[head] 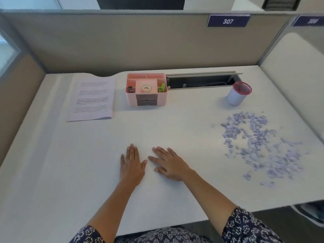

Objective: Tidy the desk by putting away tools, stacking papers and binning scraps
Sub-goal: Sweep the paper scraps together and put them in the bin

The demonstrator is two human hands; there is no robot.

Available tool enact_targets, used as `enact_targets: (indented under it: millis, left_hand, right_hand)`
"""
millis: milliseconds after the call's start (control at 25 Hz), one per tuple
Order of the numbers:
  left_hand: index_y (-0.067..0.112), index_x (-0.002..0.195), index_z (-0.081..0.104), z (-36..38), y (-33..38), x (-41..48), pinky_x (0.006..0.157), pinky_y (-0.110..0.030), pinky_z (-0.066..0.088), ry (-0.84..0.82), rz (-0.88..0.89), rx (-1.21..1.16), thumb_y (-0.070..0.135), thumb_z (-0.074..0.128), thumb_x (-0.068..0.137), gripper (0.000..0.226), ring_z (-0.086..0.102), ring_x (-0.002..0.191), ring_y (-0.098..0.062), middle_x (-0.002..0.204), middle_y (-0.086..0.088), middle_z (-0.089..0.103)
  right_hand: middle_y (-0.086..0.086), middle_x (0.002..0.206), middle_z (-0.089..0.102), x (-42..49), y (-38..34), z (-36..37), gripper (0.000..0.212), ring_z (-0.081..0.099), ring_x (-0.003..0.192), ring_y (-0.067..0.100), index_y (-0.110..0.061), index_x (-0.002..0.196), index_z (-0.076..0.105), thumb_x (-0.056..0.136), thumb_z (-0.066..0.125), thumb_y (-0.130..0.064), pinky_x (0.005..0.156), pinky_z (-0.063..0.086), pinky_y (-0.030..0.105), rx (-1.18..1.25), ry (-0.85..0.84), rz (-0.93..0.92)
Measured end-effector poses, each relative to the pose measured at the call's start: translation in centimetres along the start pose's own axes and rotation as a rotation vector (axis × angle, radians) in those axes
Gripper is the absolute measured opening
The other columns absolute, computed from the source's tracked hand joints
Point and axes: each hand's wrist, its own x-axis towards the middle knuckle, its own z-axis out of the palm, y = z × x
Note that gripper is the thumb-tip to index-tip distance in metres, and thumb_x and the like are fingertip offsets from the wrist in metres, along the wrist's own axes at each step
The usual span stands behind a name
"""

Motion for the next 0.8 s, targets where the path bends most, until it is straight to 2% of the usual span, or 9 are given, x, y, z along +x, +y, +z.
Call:
enact_targets:
  millis: [240, 360, 440, 480, 560, 640, 800]
  left_hand:
    - [0.005, 0.153, -0.001, 0.3, 3.7, 1.6, 0.121, -0.041, 0.001, -0.072, 0.222, 0.065, 0.050, 0.020, 0.100, 0.072, -0.006, 0.150, -0.020, 0.162, -0.009, -0.008]
    - [0.007, 0.153, -0.001, 0.3, 4.5, 2.4, 0.120, -0.040, 0.000, -0.088, 0.260, 0.105, 0.060, -0.010, 0.082, 0.089, -0.007, 0.150, -0.019, 0.162, -0.007, -0.009]
    - [0.007, 0.153, -0.001, 0.3, 4.8, 2.9, 0.120, -0.041, 0.001, -0.081, 0.265, 0.086, 0.061, -0.018, 0.074, 0.097, -0.007, 0.150, -0.019, 0.162, -0.007, -0.009]
    - [0.007, 0.153, -0.001, 0.2, 4.9, 3.0, 0.120, -0.042, 0.001, -0.095, 0.268, 0.082, 0.061, -0.015, 0.078, 0.094, -0.007, 0.150, -0.019, 0.162, -0.007, -0.009]
    - [0.006, 0.153, -0.001, 0.3, 5.0, 2.9, 0.121, -0.042, 0.002, -0.108, 0.263, 0.098, 0.058, 0.004, 0.095, 0.078, -0.008, 0.150, -0.020, 0.162, -0.008, -0.009]
    - [0.006, 0.153, -0.001, 0.1, 5.2, 2.9, 0.121, -0.042, 0.002, -0.100, 0.270, 0.101, 0.050, 0.018, 0.101, 0.071, -0.008, 0.150, -0.020, 0.162, -0.009, -0.009]
    - [0.006, 0.153, 0.004, 0.4, 6.0, 2.9, 0.121, -0.043, 0.005, -0.083, 0.270, 0.088, 0.049, 0.021, 0.101, 0.070, -0.005, 0.150, -0.021, 0.162, -0.010, -0.006]
  right_hand:
    - [-0.005, 0.163, 0.001, -3.0, 2.5, -0.3, 0.054, -0.002, 0.150, 0.013, -0.034, 0.153, 0.016, 0.102, 0.029, -0.046, 0.121, 0.000, 0.038, 0.042, 0.049, 0.126]
    - [-0.005, 0.163, 0.002, -3.5, 2.9, 0.1, 0.054, -0.002, 0.150, 0.013, -0.034, 0.153, 0.018, 0.102, 0.030, -0.046, 0.121, 0.003, 0.039, 0.056, 0.058, 0.169]
    - [-0.005, 0.163, 0.004, -3.4, 3.1, 0.2, 0.054, 0.000, 0.150, 0.014, -0.033, 0.153, 0.020, 0.102, 0.031, -0.045, 0.121, 0.003, 0.038, 0.058, 0.076, 0.165]
    - [-0.004, 0.163, 0.004, -3.4, 3.1, 0.2, 0.054, 0.000, 0.150, 0.014, -0.033, 0.153, 0.021, 0.102, 0.031, -0.045, 0.120, 0.003, 0.038, 0.064, 0.075, 0.168]
    - [-0.004, 0.163, 0.005, -3.4, 2.9, 0.4, 0.054, 0.000, 0.150, 0.014, -0.032, 0.153, 0.022, 0.102, 0.032, -0.045, 0.120, 0.003, 0.037, 0.075, 0.081, 0.190]
    - [-0.003, 0.163, 0.007, -3.5, 3.1, 0.5, 0.053, 0.002, 0.150, 0.015, -0.031, 0.152, 0.025, 0.101, 0.033, -0.045, 0.121, 0.005, 0.038, 0.084, 0.101, 0.199]
    - [0.003, 0.160, 0.023, -4.4, 4.5, 0.5, 0.046, 0.018, 0.148, 0.021, -0.026, 0.146, 0.040, 0.100, 0.038, -0.033, 0.118, 0.020, 0.040, 0.116, 0.167, 0.195]
